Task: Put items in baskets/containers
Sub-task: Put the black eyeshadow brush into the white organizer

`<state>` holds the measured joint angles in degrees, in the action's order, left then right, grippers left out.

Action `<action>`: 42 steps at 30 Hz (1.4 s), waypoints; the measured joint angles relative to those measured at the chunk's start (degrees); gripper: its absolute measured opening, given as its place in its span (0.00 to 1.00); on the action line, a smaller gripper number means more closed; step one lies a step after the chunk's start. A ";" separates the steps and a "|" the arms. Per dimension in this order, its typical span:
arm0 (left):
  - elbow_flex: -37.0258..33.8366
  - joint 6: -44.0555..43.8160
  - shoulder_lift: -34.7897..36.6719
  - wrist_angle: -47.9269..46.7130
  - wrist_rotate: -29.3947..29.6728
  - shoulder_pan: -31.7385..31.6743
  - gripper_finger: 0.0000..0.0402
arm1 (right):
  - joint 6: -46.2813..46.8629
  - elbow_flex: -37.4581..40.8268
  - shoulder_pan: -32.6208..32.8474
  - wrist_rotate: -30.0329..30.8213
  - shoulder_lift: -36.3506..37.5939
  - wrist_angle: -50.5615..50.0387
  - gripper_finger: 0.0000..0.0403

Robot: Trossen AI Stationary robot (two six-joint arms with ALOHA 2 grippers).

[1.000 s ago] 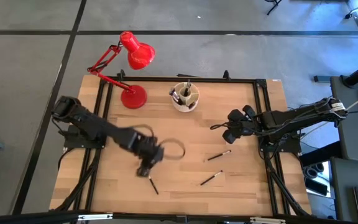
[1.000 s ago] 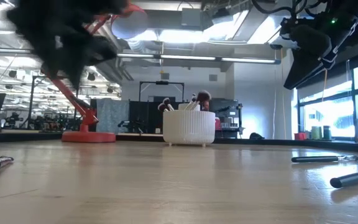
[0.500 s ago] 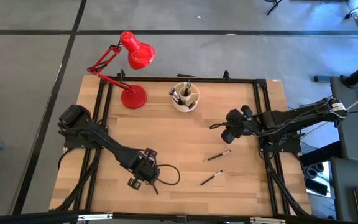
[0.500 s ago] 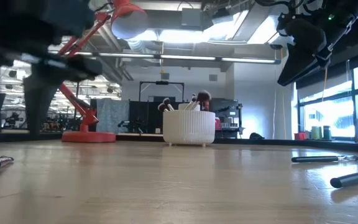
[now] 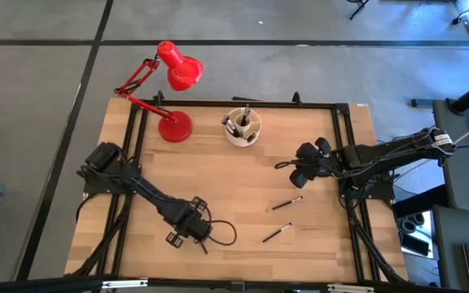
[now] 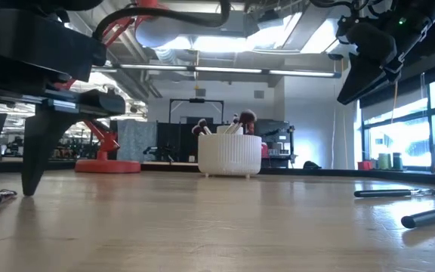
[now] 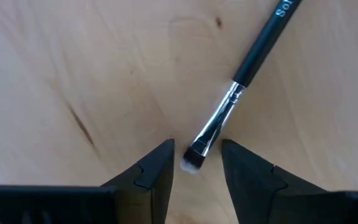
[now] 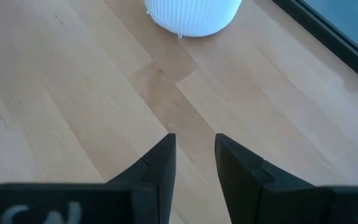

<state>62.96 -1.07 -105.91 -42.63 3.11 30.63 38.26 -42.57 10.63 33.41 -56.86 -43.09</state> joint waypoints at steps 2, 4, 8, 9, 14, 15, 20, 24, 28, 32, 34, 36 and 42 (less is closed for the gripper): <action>-0.02 1.19 -0.10 -0.79 -0.71 0.00 0.29 | 0.00 0.00 0.00 0.00 0.00 -0.02 0.28; 0.00 1.26 -0.14 -1.13 -0.84 -0.02 0.23 | -0.01 0.00 0.00 0.00 0.00 0.00 0.28; -0.07 1.94 0.11 -1.96 -0.19 0.02 0.10 | 0.03 0.00 0.00 0.00 0.00 0.00 0.28; -0.07 2.52 0.11 -2.27 0.61 0.03 0.06 | 0.09 0.00 0.00 0.00 0.00 0.00 0.28; 0.14 4.32 0.08 -3.00 4.83 0.15 0.03 | 0.20 0.00 0.00 0.00 0.00 0.00 0.28; 0.65 5.39 0.01 -3.93 6.49 0.15 0.03 | 0.18 0.00 0.00 0.00 -0.02 0.00 0.28; 6.20 11.33 -0.11 -12.69 23.55 -0.78 0.04 | 0.09 0.00 0.00 0.00 -0.02 -0.02 0.28; 11.70 16.78 -0.21 -24.87 39.69 -3.00 0.03 | 0.07 0.00 0.00 0.00 -0.02 0.00 0.28; 15.26 21.60 -0.08 -31.47 58.59 -7.77 0.03 | 0.07 0.00 0.00 0.00 -0.02 0.00 0.28; 16.46 32.42 -0.04 -30.25 67.60 -15.66 0.03 | 0.29 0.00 -0.02 -0.02 -0.02 -0.02 0.28; 16.37 38.21 -0.04 -28.78 70.28 -20.04 0.03 | 0.27 0.00 0.00 -0.01 -0.02 -0.01 0.28; 16.39 42.80 -0.04 -26.80 72.93 -24.38 0.03 | 0.13 0.00 0.00 0.00 -0.02 -0.01 0.28; 16.41 52.66 -0.04 -20.97 78.40 -34.77 0.03 | -1.26 0.00 0.00 0.00 -0.02 -0.02 0.28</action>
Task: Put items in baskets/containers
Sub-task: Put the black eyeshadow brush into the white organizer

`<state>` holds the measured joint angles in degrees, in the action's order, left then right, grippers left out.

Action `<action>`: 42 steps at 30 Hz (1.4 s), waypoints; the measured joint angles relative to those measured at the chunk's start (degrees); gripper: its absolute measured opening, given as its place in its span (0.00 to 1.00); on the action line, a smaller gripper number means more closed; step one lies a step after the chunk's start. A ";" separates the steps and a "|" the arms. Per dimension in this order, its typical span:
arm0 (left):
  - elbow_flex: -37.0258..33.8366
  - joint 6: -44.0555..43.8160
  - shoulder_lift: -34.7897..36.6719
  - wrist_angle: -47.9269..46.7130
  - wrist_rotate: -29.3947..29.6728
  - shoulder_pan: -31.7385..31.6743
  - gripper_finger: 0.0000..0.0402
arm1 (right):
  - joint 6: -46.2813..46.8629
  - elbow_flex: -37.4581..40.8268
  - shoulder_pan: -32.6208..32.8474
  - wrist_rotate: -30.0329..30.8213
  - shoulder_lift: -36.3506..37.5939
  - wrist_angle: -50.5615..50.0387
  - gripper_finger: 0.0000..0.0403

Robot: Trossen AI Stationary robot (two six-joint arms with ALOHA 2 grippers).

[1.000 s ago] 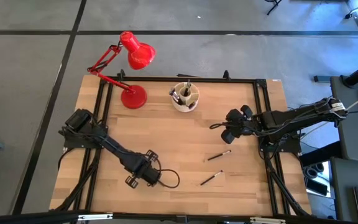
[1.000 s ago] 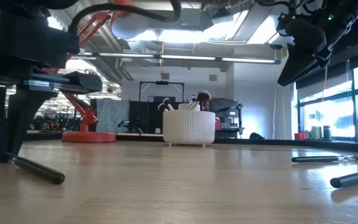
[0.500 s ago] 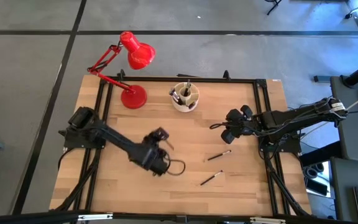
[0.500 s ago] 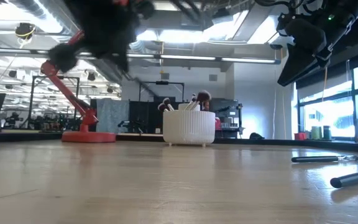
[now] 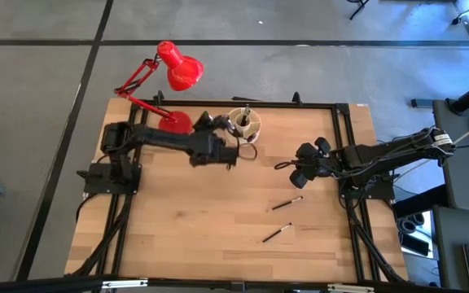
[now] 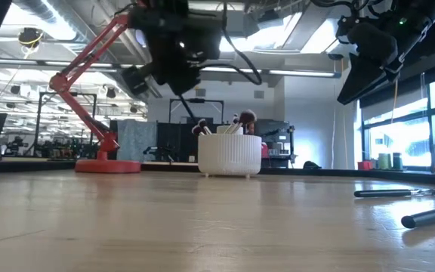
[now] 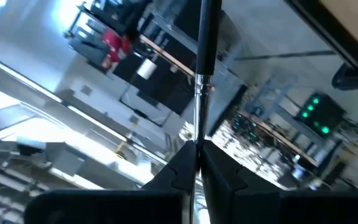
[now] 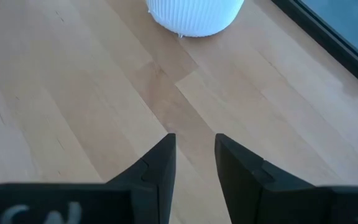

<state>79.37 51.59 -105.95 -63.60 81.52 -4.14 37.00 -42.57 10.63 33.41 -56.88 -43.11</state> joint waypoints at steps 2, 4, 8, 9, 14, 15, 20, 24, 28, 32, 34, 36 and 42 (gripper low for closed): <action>0.00 2.25 0.00 2.17 -0.32 -1.89 0.04 | -0.21 0.00 -0.01 0.00 0.00 0.00 0.28; 0.00 4.81 0.00 4.88 -0.89 -3.14 0.03 | -0.38 0.00 0.00 0.00 0.00 0.00 0.28; 0.02 9.96 0.02 11.17 -2.00 -3.91 0.03 | -0.24 0.00 -0.02 0.00 0.00 0.00 0.28; 0.02 10.82 0.02 12.48 -2.58 -3.87 0.03 | -0.22 0.00 0.00 0.00 0.00 0.00 0.28; 0.02 15.74 0.02 18.76 -6.10 -3.15 0.03 | -0.16 0.00 0.00 0.00 0.00 0.00 0.28; 0.02 16.85 0.04 20.16 -6.77 -2.98 0.03 | -0.14 0.00 -0.01 0.00 0.00 0.00 0.28; -0.20 22.06 0.04 25.65 -8.44 -2.60 0.03 | 0.22 0.00 0.00 0.00 0.00 0.00 0.28; -0.23 24.19 -0.23 27.04 -9.58 -3.35 0.03 | 0.24 0.00 0.00 0.00 0.00 0.00 0.28; -0.24 24.70 -0.26 27.05 -11.93 -4.36 0.04 | 0.24 0.00 0.00 0.00 0.00 0.00 0.28; -0.24 24.77 -0.28 27.05 -14.26 -5.11 0.04 | 0.50 0.00 0.00 0.00 0.00 0.02 0.28; -0.24 24.77 -0.28 27.05 -15.80 -5.34 0.04 | 0.53 0.00 -0.01 0.00 0.00 0.00 0.28; -0.24 24.75 -0.28 27.26 -17.18 -5.41 0.05 | 0.94 0.00 -0.01 -0.02 0.00 0.00 0.28; -0.24 23.73 -0.28 27.90 -18.25 -5.38 0.13 | 1.98 0.00 0.00 -0.02 0.00 0.02 0.28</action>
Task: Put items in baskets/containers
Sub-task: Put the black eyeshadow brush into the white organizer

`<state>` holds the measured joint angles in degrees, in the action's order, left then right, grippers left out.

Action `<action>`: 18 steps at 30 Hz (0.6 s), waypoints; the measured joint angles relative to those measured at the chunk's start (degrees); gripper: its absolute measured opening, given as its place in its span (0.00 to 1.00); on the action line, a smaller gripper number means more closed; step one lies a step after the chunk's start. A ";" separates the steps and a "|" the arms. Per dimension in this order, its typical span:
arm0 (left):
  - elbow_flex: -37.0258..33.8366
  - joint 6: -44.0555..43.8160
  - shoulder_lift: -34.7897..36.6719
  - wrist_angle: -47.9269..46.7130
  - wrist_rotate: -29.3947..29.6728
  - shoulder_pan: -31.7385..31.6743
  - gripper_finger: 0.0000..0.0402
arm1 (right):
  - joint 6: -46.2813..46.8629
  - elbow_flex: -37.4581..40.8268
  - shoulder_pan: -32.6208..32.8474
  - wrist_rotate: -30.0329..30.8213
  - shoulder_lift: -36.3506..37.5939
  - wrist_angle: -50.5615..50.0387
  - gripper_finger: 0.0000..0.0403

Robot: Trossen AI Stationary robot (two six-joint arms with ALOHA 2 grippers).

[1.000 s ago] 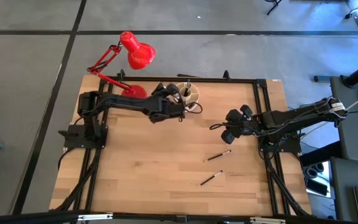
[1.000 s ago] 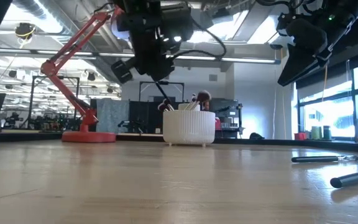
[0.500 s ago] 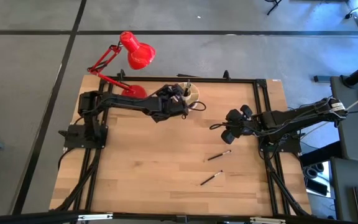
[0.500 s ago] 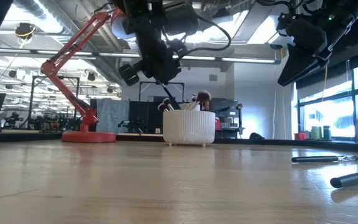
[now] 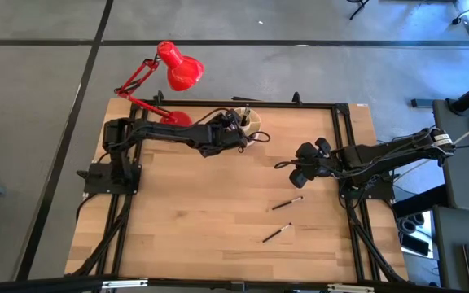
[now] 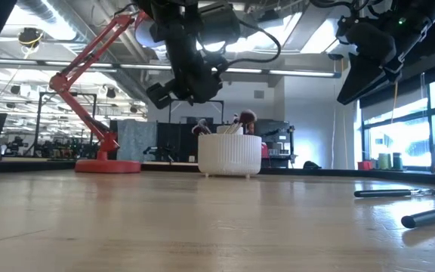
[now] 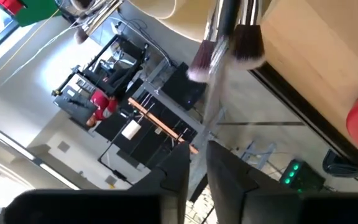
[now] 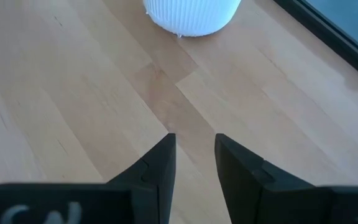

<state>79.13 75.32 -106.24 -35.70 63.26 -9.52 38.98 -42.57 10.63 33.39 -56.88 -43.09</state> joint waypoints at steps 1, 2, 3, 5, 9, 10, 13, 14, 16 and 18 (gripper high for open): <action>0.00 -0.45 0.00 0.01 -0.02 -0.01 0.15 | 0.25 0.00 0.00 0.02 0.00 -0.02 0.28; 0.00 -1.19 0.00 0.00 -0.08 -0.02 0.16 | 0.53 0.00 0.00 0.02 0.00 -0.02 0.28; 0.00 -2.14 0.00 0.01 -0.29 -0.02 0.18 | 0.84 0.00 0.00 0.02 0.00 -0.02 0.28; 0.00 -4.60 0.00 0.02 -0.36 -0.02 0.22 | 0.93 0.00 0.00 0.02 0.00 -0.01 0.28; -0.02 -14.49 0.00 1.73 0.25 0.25 0.29 | 1.10 0.00 0.00 0.02 0.00 -0.02 0.28; -0.02 -18.40 0.04 2.62 0.38 0.48 0.30 | 1.10 0.00 -0.01 0.02 0.00 -0.02 0.28; -0.02 -34.71 0.93 3.38 -1.73 1.71 0.31 | 1.10 0.00 0.00 0.02 0.00 -0.01 0.28; -0.02 -41.73 1.52 2.35 -3.23 2.10 0.31 | 1.10 0.00 0.00 0.02 0.00 -0.01 0.28; 0.02 -53.26 2.46 0.48 -7.19 2.75 0.30 | 1.46 0.00 0.00 0.02 0.01 -0.01 0.28; 0.00 -61.28 2.52 -1.34 -12.11 2.85 0.28 | 2.39 0.00 0.00 0.02 0.02 -0.01 0.28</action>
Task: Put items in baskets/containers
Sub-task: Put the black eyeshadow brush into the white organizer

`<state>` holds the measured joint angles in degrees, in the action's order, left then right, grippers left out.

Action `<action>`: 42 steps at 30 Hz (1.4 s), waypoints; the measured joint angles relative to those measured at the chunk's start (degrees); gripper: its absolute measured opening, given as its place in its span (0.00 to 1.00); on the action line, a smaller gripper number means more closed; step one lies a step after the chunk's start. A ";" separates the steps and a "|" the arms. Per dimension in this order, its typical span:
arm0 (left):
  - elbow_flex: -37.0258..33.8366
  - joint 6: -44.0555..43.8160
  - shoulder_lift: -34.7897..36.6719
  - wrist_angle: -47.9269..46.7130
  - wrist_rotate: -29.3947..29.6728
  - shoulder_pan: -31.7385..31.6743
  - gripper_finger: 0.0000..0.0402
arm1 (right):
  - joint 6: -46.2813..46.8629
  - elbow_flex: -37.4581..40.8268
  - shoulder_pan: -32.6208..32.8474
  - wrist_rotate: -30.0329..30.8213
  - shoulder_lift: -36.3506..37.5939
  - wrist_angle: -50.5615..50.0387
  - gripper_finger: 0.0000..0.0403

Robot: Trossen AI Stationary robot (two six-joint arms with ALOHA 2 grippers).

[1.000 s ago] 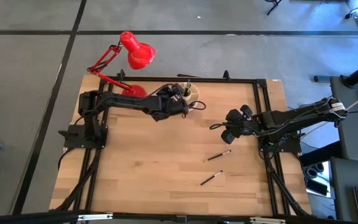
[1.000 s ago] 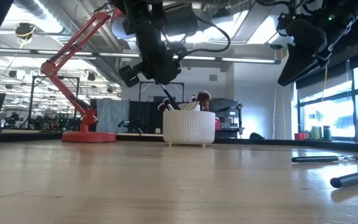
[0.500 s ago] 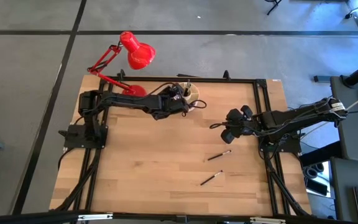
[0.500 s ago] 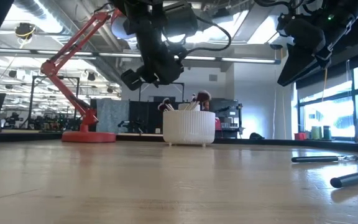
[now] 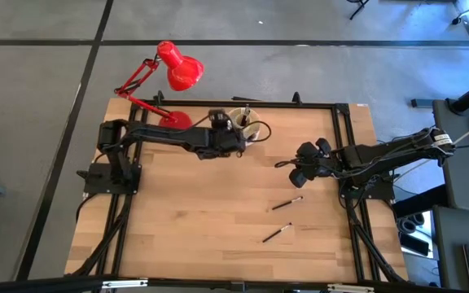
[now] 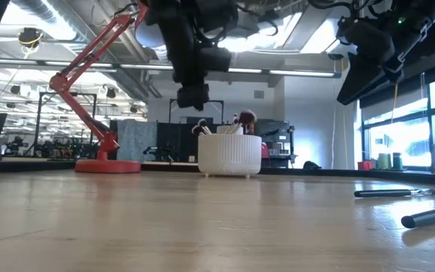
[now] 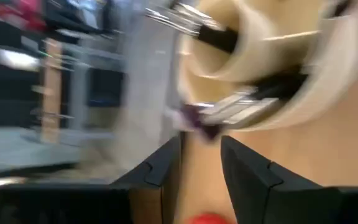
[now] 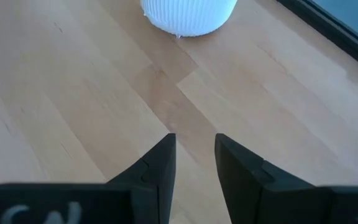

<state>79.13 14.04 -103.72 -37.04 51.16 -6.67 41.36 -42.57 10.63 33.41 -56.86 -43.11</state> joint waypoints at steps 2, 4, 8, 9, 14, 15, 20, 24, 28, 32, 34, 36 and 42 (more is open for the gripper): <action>-0.02 -4.90 -0.12 -0.98 -4.93 0.16 0.26 | 0.77 0.00 0.01 0.00 0.00 -0.01 0.28; 0.00 -9.38 -0.54 -0.83 -9.05 0.80 0.24 | 1.74 0.00 0.01 -0.39 0.00 -0.03 0.28; -0.02 -16.26 -1.04 1.02 -20.91 3.41 0.21 | 0.92 0.00 -0.01 -6.67 -0.43 -0.10 0.28; 0.02 -16.50 -1.24 2.27 -23.32 4.25 0.20 | 0.30 0.00 0.04 -8.81 -0.80 -0.37 0.28; 0.02 -14.06 -2.10 5.70 -28.99 8.66 0.19 | -3.20 1.83 1.92 -17.81 -5.03 -1.31 0.28; -0.02 -13.92 -2.20 5.11 -28.83 9.39 0.19 | -4.14 2.35 2.28 -20.46 -6.42 -1.73 0.28; -0.04 -16.72 -3.55 5.48 -25.42 12.10 0.19 | -9.89 3.06 5.07 -28.09 -13.69 -3.27 0.28; -0.02 -18.11 -5.66 6.06 -21.61 13.52 0.19 | -15.04 3.06 6.84 -28.50 -17.90 -3.06 0.28; -0.02 -19.92 -7.83 4.77 -19.85 14.05 0.19 | -16.99 3.06 7.63 -28.49 -20.83 -2.16 0.28; -0.03 -22.46 -9.57 0.62 -18.40 14.07 0.19 | -20.08 3.06 7.81 -28.47 -24.03 -0.56 0.28; -0.02 -24.10 -9.86 -1.23 -17.72 14.07 0.19 | -21.62 3.06 7.81 -28.49 -25.59 0.15 0.28; -0.02 -26.86 -9.68 -4.28 -17.83 14.07 0.19 | -22.51 2.89 7.81 -28.54 -27.02 0.41 0.28; -0.02 -30.43 -6.77 -9.13 -12.78 15.56 0.19 | -23.60 2.80 7.85 -28.48 -29.72 0.86 0.16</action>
<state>79.11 -16.39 -110.49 -46.16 38.38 8.88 17.76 -39.77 18.47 4.93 -86.58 -42.25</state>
